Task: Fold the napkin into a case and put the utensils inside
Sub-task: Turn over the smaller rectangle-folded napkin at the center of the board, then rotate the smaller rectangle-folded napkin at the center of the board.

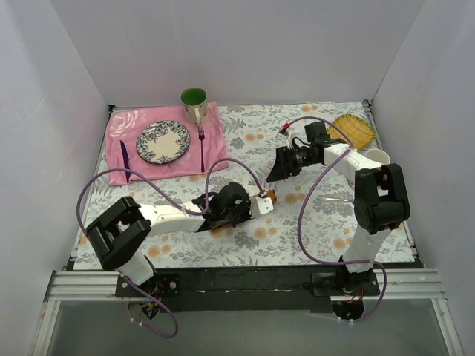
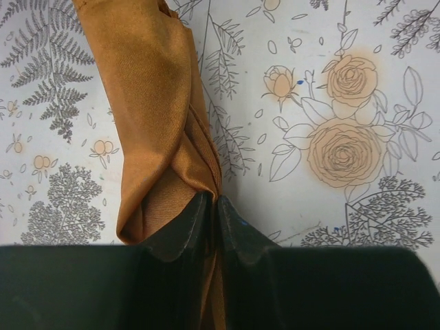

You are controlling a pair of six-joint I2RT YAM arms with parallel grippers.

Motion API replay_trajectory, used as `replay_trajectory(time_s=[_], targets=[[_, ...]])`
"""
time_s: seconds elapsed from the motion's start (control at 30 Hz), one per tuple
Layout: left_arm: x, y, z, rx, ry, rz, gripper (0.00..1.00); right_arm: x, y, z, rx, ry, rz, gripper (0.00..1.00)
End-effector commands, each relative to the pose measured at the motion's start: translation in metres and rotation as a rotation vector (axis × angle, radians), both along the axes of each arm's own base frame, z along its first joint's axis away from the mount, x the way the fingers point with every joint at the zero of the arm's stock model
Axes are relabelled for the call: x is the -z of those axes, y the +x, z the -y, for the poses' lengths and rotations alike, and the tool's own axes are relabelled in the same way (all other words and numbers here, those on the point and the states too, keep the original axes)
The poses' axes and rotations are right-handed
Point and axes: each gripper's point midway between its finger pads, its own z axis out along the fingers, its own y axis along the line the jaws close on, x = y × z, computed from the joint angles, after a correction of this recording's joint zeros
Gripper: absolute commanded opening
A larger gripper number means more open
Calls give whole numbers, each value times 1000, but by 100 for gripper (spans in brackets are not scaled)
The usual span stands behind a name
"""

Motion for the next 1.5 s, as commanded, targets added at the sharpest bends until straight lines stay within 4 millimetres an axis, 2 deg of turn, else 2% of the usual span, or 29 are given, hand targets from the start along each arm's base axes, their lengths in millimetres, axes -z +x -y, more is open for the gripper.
replay_trajectory(time_s=[0.0, 0.07, 0.13, 0.17, 0.2, 0.27, 0.37, 0.47, 0.57, 0.67, 0.7, 0.77, 0.8, 0.9, 1.1, 1.2, 1.3, 1.47], targets=[[-14, -4, 4, 6, -25, 55, 15, 8, -21, -12, -85, -11, 17, 68], [-14, -8, 5, 15, -19, 60, 23, 14, -33, -17, -121, -28, 6, 65], [-15, -14, 6, 34, -14, 44, 25, 22, -46, -15, -152, -54, 0, 62], [-22, -16, 7, 45, -26, 45, 27, 24, -50, -16, -165, -62, 3, 60], [-28, -21, 11, 70, -43, 37, 37, 26, -54, -13, -170, -74, 14, 60], [-39, -29, 12, 89, -60, 25, 44, 35, -67, -8, -182, -92, -2, 59], [-58, -42, 18, 112, -99, -32, 48, 42, -81, -2, -199, -118, 9, 57], [-84, -47, 18, 88, -156, -58, 59, 46, -87, 1, -196, -133, 17, 57], [-93, -61, 10, 95, -173, -123, 60, 38, -81, -1, -192, -126, 45, 59], [-86, -76, -5, 84, -150, -252, 53, 29, -75, -2, -193, -127, 74, 61], [-78, -75, -18, 53, -118, -302, 51, 21, -73, -2, -194, -125, 91, 61], [-74, -77, -24, 44, -123, -390, 41, 12, -71, -2, -198, -119, 117, 61], [-70, -71, -36, 10, -109, -426, 37, 4, -71, -2, -200, -111, 141, 62], [-58, -73, -44, 18, -59, -493, 29, -5, -78, -3, -210, -92, 158, 62], [-34, -82, -58, 69, 46, -546, 23, 9, -97, -5, -254, -96, 122, 59], [-21, -89, -65, 75, 90, -580, 22, 27, -107, -5, -277, -113, 96, 57], [-6, -83, -71, 22, 122, -580, 21, 45, -109, -2, -275, -134, 76, 56], [13, -65, -82, -47, 145, -591, 19, 58, -107, -2, -260, -147, 63, 56]])
